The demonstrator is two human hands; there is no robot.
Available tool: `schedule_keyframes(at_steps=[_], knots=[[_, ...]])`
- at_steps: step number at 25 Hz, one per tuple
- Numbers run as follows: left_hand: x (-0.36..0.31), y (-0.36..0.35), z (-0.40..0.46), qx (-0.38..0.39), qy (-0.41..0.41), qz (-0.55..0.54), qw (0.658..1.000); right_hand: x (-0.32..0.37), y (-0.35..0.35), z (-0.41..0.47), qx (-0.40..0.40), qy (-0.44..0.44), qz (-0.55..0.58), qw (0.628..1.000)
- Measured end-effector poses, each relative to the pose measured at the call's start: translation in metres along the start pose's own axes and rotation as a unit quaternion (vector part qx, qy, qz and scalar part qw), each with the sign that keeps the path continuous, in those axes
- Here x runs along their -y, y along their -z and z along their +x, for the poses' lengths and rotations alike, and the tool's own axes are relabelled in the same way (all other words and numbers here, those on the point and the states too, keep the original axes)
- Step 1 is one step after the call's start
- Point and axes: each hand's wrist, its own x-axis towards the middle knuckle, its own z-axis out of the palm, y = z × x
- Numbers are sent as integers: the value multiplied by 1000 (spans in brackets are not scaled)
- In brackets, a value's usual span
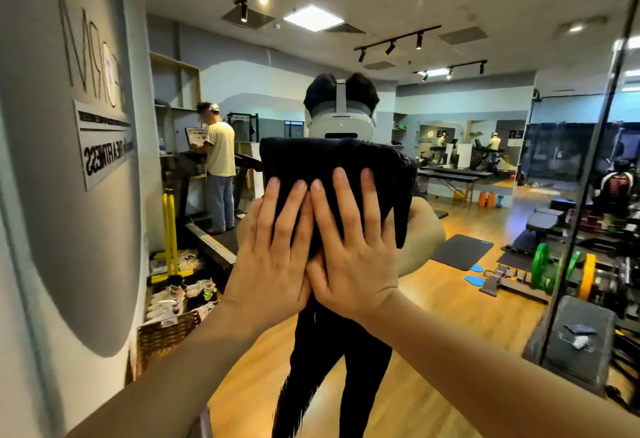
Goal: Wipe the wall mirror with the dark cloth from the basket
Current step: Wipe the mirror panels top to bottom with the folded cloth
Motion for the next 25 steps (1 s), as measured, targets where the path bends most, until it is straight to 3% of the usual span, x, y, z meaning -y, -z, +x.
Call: schedule_keyframes(at_steps=[17,25], knots=[[252,52,-91,29,17,58,998,247,-71,88,39,29,27,998],[333,68,-119,31,-1,59,998,328,-94,114,30,20,23,999]])
